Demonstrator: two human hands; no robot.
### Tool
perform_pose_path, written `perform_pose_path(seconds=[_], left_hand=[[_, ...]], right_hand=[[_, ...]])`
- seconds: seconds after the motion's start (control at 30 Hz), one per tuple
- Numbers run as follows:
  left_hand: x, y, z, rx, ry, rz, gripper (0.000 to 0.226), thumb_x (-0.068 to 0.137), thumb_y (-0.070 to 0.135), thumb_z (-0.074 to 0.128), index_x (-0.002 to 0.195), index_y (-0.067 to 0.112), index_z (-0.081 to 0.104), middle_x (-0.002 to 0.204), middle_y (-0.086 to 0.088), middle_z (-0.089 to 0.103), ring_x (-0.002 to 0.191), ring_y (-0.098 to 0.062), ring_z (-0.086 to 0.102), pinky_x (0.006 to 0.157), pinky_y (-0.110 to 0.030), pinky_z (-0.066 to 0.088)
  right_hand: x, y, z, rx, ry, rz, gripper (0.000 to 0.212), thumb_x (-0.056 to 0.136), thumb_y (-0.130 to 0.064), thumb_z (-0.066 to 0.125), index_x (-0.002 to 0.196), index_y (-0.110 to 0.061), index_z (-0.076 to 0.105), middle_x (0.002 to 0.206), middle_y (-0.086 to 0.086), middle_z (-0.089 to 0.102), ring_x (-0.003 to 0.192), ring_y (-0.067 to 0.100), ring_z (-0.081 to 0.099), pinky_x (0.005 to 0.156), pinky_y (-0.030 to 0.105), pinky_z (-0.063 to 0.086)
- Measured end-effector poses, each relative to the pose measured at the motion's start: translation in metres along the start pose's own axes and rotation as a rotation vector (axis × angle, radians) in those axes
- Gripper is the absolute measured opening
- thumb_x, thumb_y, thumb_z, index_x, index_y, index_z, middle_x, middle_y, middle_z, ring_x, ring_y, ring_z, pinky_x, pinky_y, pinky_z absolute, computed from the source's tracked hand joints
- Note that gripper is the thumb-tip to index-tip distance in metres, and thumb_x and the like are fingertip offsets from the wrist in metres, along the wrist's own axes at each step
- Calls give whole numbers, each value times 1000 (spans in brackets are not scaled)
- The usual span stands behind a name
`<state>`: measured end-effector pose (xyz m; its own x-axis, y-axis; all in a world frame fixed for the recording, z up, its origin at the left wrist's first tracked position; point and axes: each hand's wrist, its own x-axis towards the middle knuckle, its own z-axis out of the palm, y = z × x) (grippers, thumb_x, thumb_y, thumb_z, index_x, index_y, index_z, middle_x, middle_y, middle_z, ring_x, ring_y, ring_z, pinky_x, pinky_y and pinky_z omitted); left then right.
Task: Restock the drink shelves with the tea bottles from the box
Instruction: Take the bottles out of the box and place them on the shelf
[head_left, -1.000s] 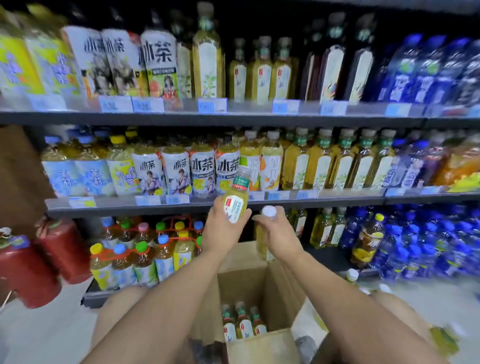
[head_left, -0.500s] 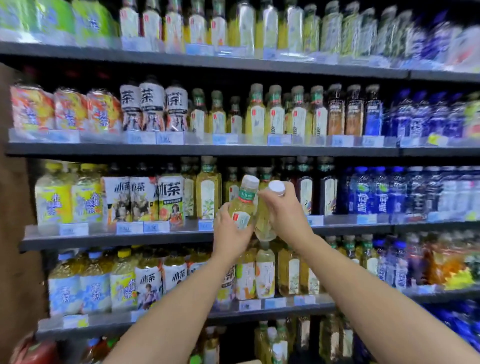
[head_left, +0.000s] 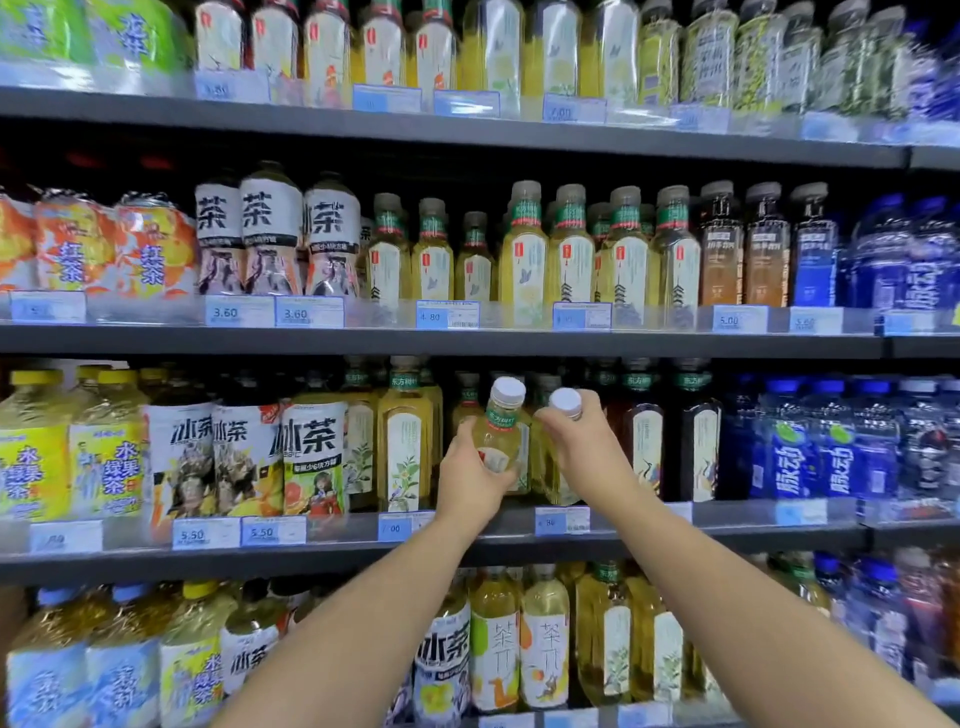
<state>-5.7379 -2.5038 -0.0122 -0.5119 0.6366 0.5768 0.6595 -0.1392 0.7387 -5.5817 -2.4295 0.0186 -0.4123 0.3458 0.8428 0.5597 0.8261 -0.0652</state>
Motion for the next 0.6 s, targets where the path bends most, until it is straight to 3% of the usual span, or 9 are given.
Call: perform_pose_path(seconds=[0.07, 0.13, 0.23, 0.3, 0.4, 0.47, 0.53, 0.6], left_hand=[[9, -7, 10, 18, -2, -86, 74, 72, 32, 87, 131, 23, 44, 116, 3, 62, 103, -15, 63, 85, -28, 52], [21, -14, 19, 43, 0, -182, 76, 72, 35, 87, 131, 17, 43, 114, -2, 64, 100, -20, 65, 78, -29, 52], [43, -21, 28, 125, 4, -278, 76, 73, 39, 83, 131, 6, 48, 111, -9, 66, 94, -27, 68, 70, -35, 57], [57, -25, 32, 199, -25, -305, 75, 75, 42, 81, 130, 2, 49, 115, -12, 66, 95, -29, 68, 67, -36, 57], [71, -31, 37, 290, -69, -300, 96, 79, 45, 80, 147, 2, 28, 130, -16, 58, 112, -32, 63, 78, -36, 54], [80, -33, 41, 332, -105, -336, 101, 80, 45, 79, 151, 2, 21, 137, -18, 53, 119, -34, 59, 88, -40, 54], [87, -32, 43, 400, -149, -396, 96, 85, 40, 76, 152, 2, 18, 139, -20, 51, 123, -35, 56, 94, -44, 52], [91, -33, 41, 529, -217, -415, 78, 91, 33, 70, 148, 1, 29, 135, -18, 54, 121, -33, 58, 92, -41, 52]], right_hand=[[5, 10, 13, 11, -22, 30, 32, 96, -29, 54, 127, -27, 55, 118, -7, 38, 102, 14, 51, 87, 19, 44], [14, 18, 22, 31, -39, 109, 33, 96, -17, 54, 124, -33, 55, 127, 2, 32, 103, 23, 49, 91, 29, 47], [33, 24, 34, 64, -27, 253, 43, 94, -14, 51, 131, -35, 52, 134, 12, 32, 105, 33, 53, 90, 39, 52], [36, 31, 45, -25, -93, 289, 45, 94, -22, 53, 136, -35, 46, 135, 16, 32, 114, 39, 48, 94, 46, 50], [23, 40, 66, -105, -280, 391, 55, 93, -31, 57, 143, -35, 36, 145, 18, 20, 133, 39, 27, 96, 47, 48], [18, 43, 81, -125, -270, 411, 59, 91, -25, 59, 145, -34, 35, 148, 19, 12, 135, 38, 20, 95, 44, 47], [18, 40, 84, -134, -260, 410, 60, 91, -22, 60, 144, -35, 34, 151, 19, 5, 136, 38, 18, 96, 43, 47], [17, 37, 83, -122, -293, 408, 63, 91, -23, 61, 144, -38, 29, 152, 20, 0, 135, 39, 26, 95, 44, 49]])
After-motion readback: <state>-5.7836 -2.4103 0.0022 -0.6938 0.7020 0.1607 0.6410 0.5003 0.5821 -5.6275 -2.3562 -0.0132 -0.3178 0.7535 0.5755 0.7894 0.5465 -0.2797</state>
